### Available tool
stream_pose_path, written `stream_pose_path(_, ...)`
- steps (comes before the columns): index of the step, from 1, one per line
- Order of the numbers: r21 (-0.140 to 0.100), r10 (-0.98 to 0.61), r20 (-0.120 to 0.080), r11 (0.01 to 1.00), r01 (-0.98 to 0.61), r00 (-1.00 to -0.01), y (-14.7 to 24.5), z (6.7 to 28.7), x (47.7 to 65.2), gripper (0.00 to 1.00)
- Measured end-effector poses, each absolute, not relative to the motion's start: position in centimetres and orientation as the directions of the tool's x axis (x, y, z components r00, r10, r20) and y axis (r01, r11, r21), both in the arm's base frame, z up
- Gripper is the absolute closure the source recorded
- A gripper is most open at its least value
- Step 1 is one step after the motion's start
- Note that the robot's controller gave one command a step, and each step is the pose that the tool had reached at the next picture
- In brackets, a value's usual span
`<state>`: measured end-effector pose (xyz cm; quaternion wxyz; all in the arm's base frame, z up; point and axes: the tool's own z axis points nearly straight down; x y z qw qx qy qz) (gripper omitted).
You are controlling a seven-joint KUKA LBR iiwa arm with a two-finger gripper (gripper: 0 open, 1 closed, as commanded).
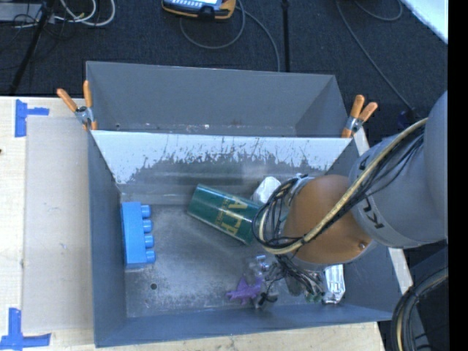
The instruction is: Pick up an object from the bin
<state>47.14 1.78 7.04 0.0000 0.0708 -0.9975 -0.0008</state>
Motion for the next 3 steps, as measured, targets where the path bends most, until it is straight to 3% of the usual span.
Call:
stream_pose_path(1, 0.003, -0.133, 0.009, 0.991, -0.133, -0.991, 1.2, 12.1, 47.1, 1.0)
stream_pose_path(2, 0.002, -0.136, -0.001, 0.991, -0.136, -0.991, 1.0, 16.3, 47.4, 1.0)
stream_pose_path(3, 0.004, -0.162, 0.013, 0.987, -0.162, -0.987, 1.1, 21.6, 47.4, 1.0)
